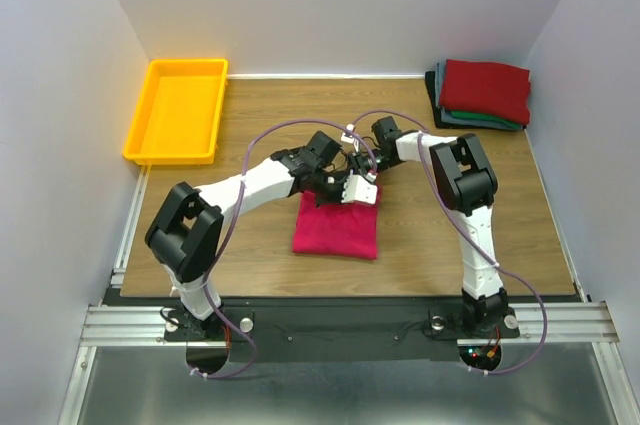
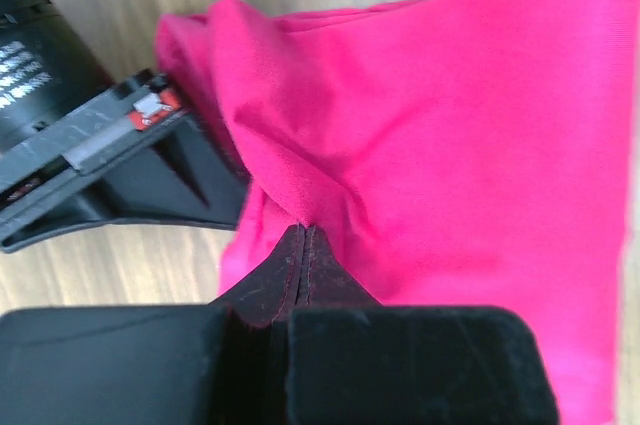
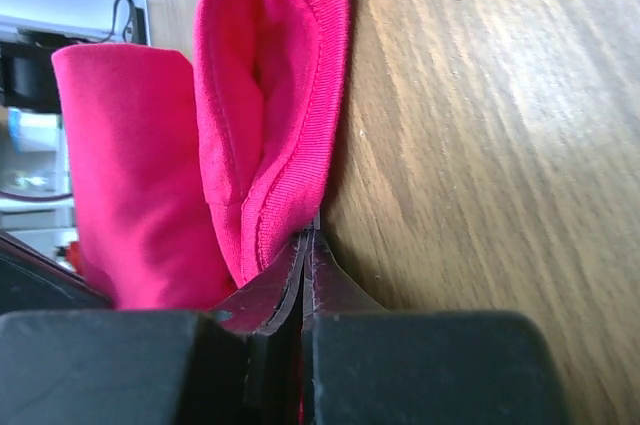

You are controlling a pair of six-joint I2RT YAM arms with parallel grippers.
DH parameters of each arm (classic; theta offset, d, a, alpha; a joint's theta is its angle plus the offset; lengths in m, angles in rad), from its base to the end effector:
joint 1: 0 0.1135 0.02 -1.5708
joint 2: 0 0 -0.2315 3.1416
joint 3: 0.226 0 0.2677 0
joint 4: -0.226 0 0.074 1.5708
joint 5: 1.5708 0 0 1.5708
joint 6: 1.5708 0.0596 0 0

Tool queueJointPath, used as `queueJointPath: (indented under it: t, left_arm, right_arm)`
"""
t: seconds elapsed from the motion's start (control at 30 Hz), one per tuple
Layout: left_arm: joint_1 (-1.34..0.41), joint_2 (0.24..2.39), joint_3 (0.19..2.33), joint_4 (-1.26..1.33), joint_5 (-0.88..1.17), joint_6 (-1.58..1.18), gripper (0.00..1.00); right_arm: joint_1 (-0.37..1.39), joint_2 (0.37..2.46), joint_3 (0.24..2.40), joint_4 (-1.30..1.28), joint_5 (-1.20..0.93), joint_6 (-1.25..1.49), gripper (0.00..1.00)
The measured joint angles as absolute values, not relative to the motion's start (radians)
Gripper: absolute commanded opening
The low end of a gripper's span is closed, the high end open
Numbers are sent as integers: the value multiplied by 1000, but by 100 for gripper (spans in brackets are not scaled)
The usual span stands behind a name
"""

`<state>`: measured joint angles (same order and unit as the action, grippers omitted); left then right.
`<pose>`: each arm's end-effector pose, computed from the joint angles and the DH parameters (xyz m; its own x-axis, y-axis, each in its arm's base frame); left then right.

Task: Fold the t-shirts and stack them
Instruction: Fold the tshirt

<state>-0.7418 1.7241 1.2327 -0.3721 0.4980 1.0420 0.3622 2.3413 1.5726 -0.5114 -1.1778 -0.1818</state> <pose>0.2726 -0.2884 0.1760 0.4273 0.6373 -0.6413 0.8987 -0.2224 0.3779 0.3903 0.2068 0.0486 -0.8118 -0.3816 -0.4419 -0.5389 0.1986 0.8186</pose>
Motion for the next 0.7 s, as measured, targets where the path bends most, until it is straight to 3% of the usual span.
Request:
queueJointPath:
  t: [0.37,0.7]
  left_arm:
    - [-751,1597,1224,-353,480,1013,0]
    - [-723,1702,1218,-227,431,1051,0]
  right_arm:
    - [362,2311,1512,-441,-1218,-247,2]
    - [362,2311,1518,-453,-1211,-250,3]
